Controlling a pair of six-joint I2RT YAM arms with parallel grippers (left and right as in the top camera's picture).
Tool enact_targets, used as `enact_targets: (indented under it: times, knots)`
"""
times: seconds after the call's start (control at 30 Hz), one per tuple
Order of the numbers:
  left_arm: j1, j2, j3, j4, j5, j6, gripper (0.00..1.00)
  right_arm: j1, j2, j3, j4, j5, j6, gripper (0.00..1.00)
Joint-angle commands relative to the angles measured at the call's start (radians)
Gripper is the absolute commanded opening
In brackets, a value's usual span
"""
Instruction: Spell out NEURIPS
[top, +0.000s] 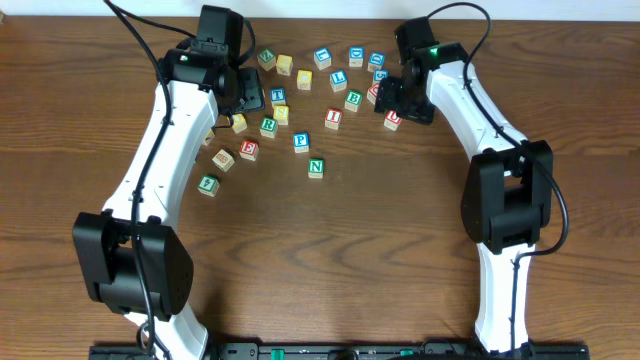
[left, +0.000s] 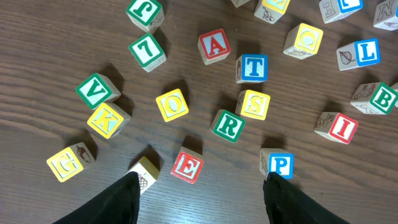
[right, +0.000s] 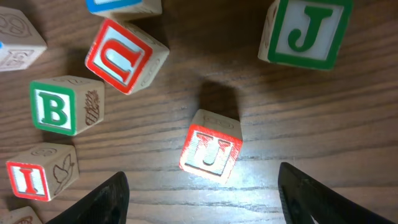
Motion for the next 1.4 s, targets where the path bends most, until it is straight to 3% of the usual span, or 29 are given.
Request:
enact_targets:
  times: [0.0,0.63,0.87,1.37]
  knots:
    - [-0.002,0.012,0.001,0.001,-0.003,0.009,0.63,0.005,0.0,0.011,0.003,0.002,0.017,0.72]
    - [-0.002,0.012,0.001,0.001,-0.003,0.009,0.63,0.01,0.0,0.014,0.027,-0.002,-0.035,0.7]
    - [-0.002,0.012,0.001,0.002,-0.003,0.009,0.63,0.012,0.0,0.143,-0.025,-0.006,-0.107,0.7]
    - [0.001,0.012,0.001,-0.005,-0.006,0.008,0.63,0.119,0.0,0.163,0.047,-0.047,-0.105,0.69]
